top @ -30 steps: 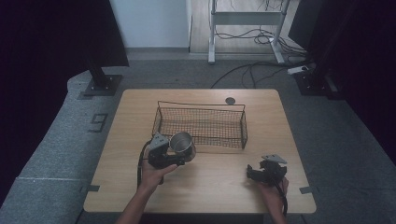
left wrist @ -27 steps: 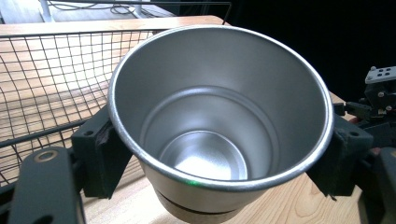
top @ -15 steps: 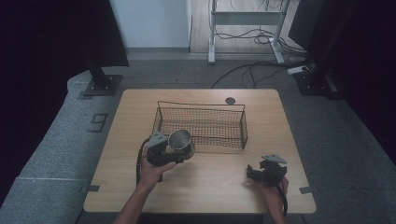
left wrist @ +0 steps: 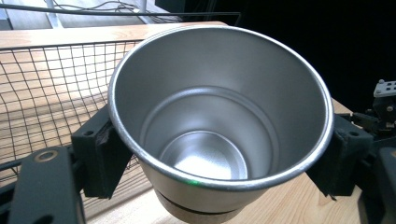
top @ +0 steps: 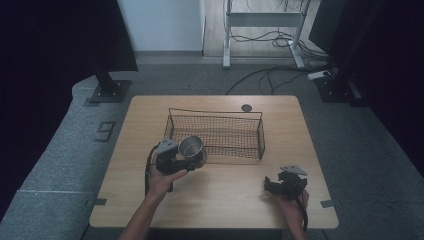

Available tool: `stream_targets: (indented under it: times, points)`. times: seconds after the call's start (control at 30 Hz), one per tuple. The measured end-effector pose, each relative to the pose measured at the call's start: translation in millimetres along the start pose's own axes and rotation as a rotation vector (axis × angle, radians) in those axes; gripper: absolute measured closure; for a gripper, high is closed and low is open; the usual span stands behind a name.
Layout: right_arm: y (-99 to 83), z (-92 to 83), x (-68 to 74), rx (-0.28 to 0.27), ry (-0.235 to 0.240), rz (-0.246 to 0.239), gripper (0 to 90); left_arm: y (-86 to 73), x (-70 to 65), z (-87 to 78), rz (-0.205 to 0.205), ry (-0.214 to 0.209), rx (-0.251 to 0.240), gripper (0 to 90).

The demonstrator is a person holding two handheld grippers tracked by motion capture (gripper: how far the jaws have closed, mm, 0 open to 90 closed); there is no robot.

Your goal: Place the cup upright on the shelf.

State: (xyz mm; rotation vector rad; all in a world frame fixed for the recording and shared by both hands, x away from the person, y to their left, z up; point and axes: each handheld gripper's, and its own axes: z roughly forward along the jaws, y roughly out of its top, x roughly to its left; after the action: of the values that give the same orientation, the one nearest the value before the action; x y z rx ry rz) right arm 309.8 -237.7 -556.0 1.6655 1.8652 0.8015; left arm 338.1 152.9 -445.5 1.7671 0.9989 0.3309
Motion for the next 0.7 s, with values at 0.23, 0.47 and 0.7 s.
stream_targets:
  times: [0.23,0.47,0.7]
  points:
    - [0.0,0.0,0.0,0.0,0.0,0.0,2.2,5.9,5.9,2.6,-0.002,0.009,0.008,18.8]
    - [0.0,0.0,0.0,0.0,0.0,0.0,2.2,9.6,9.4,4.7,-0.013,0.002,0.013,18.8]
    - [0.0,0.0,0.0,0.0,0.0,0.0,2.2,14.3,12.8,5.9,-0.022,0.004,0.013,18.8]
